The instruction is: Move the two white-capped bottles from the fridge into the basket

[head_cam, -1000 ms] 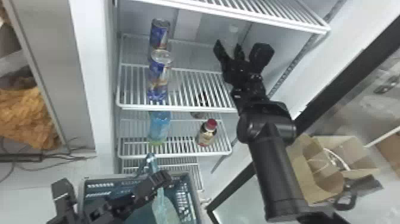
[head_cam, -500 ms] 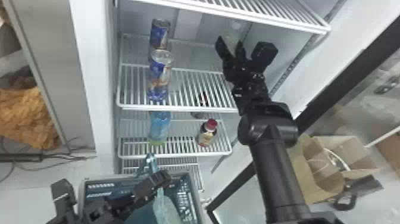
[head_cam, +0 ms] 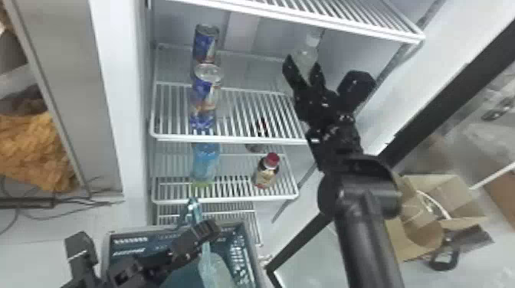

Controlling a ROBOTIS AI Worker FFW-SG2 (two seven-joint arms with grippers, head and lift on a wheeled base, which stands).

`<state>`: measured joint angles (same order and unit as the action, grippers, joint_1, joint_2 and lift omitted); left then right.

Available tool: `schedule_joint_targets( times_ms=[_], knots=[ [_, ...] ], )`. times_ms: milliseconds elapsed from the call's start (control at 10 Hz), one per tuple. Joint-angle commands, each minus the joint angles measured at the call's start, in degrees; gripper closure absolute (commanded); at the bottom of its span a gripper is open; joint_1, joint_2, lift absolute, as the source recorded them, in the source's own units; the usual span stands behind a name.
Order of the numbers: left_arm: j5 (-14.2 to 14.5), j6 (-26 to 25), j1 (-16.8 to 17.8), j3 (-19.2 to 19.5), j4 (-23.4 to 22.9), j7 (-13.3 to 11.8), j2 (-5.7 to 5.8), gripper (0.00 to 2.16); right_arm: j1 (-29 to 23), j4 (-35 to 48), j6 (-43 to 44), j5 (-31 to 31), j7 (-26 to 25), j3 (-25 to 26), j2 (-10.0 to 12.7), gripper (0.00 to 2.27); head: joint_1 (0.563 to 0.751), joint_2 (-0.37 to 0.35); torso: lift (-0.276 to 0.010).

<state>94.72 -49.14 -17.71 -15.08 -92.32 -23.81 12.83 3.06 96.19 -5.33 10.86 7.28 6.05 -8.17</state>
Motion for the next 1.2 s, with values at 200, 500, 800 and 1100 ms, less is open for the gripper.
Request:
schedule_joint_targets(
  times_ms=[200,500,800,1100],
  knots=[
    [0.00,0.06,-0.14,0.00,0.00,0.00,0.09,1.17,-9.38,12.44,-3.95,2.73,0.71,1.61,-0.18,0.81,0.695,-0.350,0.000],
    [0.11,-0.08,-0.28,0.00,0.00,0.00,0.00,1.17,-16.55,22.57,-7.04,6.50,1.42,1.72,-0.18,0.81,0.695,-0.350,0.000],
    [0.11,0.06,-0.43,0.23,0.00,0.00,0.00,1.17,-24.15,31.43,-10.98,9.02,2.30,1.72,-0.09,0.81,0.695,-0.350,0.000],
    [0.11,0.06,-0.43,0.23,0.00,0.00,-0.09,1.17,-30.62,39.02,-13.93,12.79,2.82,2.75,0.62,0.81,0.695,-0.350,0.000]
  ],
)
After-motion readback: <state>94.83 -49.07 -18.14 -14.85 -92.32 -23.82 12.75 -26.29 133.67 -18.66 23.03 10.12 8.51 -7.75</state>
